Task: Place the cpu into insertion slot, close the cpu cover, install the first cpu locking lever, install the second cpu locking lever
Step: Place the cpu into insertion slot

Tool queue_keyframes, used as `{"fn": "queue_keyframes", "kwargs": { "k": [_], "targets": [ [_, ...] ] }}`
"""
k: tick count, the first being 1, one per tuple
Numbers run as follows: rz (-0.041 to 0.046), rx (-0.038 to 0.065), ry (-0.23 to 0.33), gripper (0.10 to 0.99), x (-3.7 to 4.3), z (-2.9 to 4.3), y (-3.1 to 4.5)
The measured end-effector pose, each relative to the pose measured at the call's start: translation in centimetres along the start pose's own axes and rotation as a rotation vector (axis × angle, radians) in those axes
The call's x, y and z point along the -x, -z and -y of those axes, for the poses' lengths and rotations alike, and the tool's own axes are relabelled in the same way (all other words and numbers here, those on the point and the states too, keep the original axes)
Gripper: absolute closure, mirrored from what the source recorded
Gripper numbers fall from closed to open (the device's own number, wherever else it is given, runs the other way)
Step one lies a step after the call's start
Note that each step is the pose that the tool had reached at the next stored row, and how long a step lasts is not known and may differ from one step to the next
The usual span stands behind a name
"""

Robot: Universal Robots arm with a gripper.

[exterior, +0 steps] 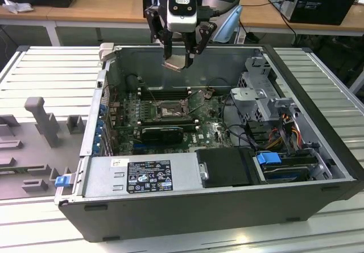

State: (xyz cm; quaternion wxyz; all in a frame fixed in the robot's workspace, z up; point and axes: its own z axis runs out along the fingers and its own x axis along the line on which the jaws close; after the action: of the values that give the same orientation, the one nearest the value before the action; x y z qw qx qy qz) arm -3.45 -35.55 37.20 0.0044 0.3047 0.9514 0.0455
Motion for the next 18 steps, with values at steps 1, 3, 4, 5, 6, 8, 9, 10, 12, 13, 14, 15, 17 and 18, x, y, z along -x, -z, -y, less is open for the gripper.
{"fn": "queue_keyframes", "kwargs": {
  "k": [1,3,4,5,6,8,9,10,12,13,14,15,17,18],
  "targets": [
    [0.0005,0.0,-0.006,0.557,0.0,0.0,0.0],
    [0.0019,0.0,-0.021,0.557,0.0,0.0,0.0],
    [0.0023,0.0,-0.025,0.557,0.0,0.0,0.0],
    [0.0026,0.001,-0.028,0.557,0.0,0.0,0.0],
    [0.0034,0.001,-0.038,0.557,0.0,0.0,0.0],
    [0.0041,0.001,-0.046,0.557,0.0,0.0,0.0],
    [0.0047,0.001,-0.052,0.557,0.0,0.0,0.0],
    [0.0051,0.001,-0.057,0.557,0.0,0.0,0.0],
    [0.006,0.001,-0.067,0.557,0.0,0.0,0.0],
    [0.0066,0.001,-0.073,0.557,0.0,0.0,0.0],
    [0.0069,0.001,-0.077,0.557,0.0,0.0,0.0],
    [0.0072,0.002,-0.08,0.557,0.0,0.0,0.0],
    [0.0083,0.002,-0.092,0.557,0.0,0.0,0.0],
    [0.0086,0.002,-0.096,0.557,0.0,0.0,0.0]
  ]
}}
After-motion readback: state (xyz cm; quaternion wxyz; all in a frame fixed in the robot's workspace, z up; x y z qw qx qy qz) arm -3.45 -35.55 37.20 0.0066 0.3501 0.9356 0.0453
